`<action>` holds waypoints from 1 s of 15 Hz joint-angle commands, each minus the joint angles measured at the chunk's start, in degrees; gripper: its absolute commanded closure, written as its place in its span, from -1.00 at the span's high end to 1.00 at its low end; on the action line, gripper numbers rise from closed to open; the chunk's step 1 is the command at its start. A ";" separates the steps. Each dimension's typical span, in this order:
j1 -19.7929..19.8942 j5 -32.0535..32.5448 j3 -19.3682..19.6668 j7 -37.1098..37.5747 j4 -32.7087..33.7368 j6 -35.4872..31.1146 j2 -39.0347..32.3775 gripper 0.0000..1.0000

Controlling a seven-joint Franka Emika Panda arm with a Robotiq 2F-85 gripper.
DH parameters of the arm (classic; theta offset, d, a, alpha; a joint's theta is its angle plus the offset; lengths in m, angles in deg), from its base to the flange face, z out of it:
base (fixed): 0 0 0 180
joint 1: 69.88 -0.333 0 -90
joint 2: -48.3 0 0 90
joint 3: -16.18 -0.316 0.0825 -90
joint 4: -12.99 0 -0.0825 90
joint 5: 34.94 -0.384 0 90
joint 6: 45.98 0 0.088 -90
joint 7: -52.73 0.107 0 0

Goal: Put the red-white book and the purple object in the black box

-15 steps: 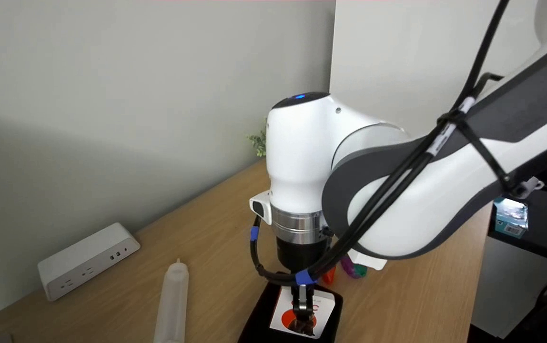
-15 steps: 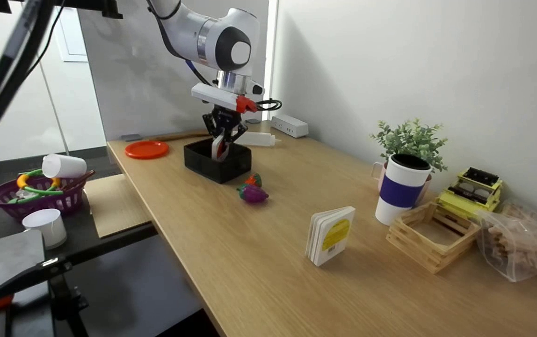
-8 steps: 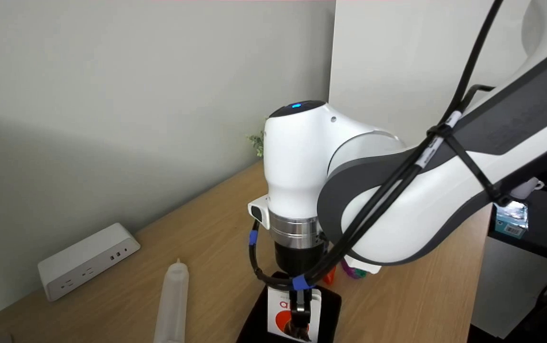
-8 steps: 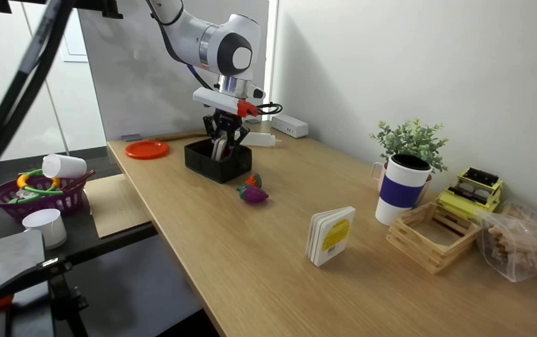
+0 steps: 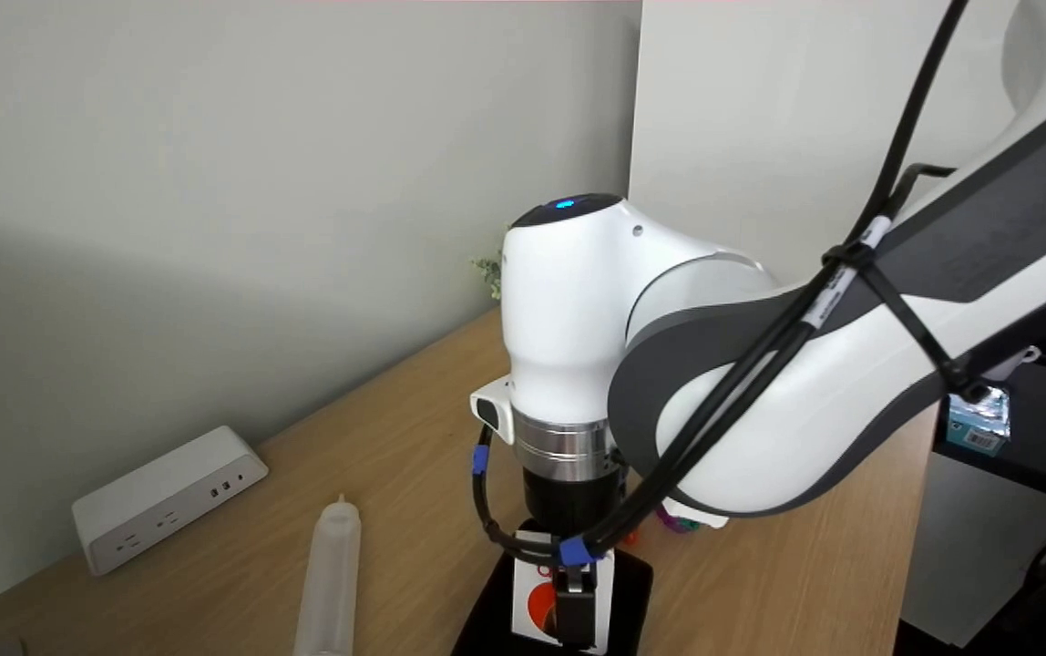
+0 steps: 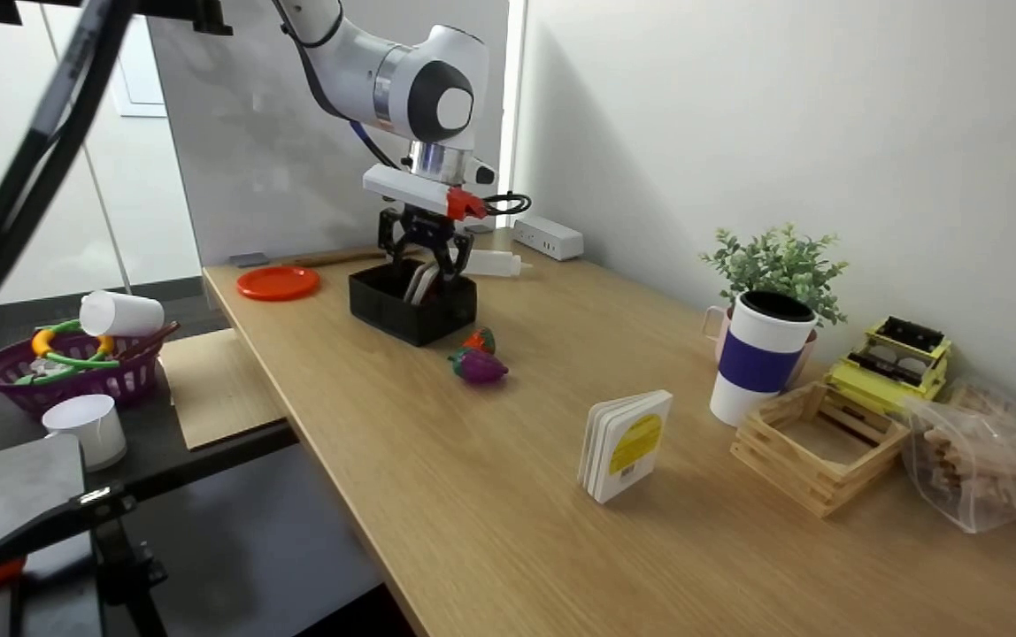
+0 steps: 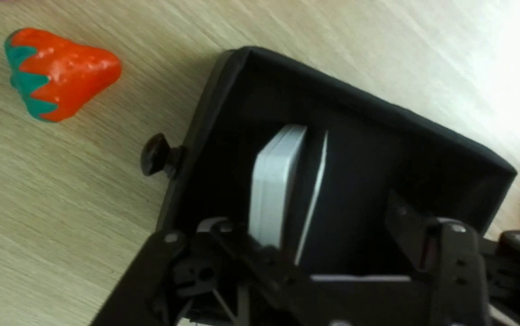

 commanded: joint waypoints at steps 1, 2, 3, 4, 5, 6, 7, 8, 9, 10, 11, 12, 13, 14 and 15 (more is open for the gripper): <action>0.49 0.07 -0.81 -2.26 0.13 -0.76 -0.39 -0.01; 0.56 -0.01 -0.94 -2.61 0.07 -0.92 -0.38 -0.19; 0.56 -0.04 -1.00 -2.76 0.02 -1.01 -0.33 -0.30; 0.53 -0.02 -1.03 -2.84 0.03 -1.04 -0.32 -0.47; 0.47 0.04 -0.98 -2.78 0.01 -1.05 -0.29 -0.59; 0.30 0.24 -0.79 -2.53 -0.01 -1.05 -0.21 -0.74; -0.12 0.64 -0.27 -1.64 -0.08 -1.02 0.00 -0.87; -0.42 1.00 0.15 -0.97 -0.34 -1.09 0.39 -0.97; -0.61 1.30 0.42 -0.48 -0.60 -1.28 0.73 -1.00; -0.76 1.62 0.69 0.07 -0.95 -1.50 1.20 -0.95; -0.75 1.82 0.77 0.36 -1.31 -1.86 1.62 -0.93; -0.81 2.10 0.90 0.78 -1.58 -2.24 1.91 -0.93; -0.93 2.46 1.14 1.40 -1.93 -2.64 2.33 -0.93; -1.06 2.84 1.51 2.25 -2.60 -3.26 2.98 -0.93; -1.14 3.11 1.84 3.18 -3.18 -3.89 3.52 -0.93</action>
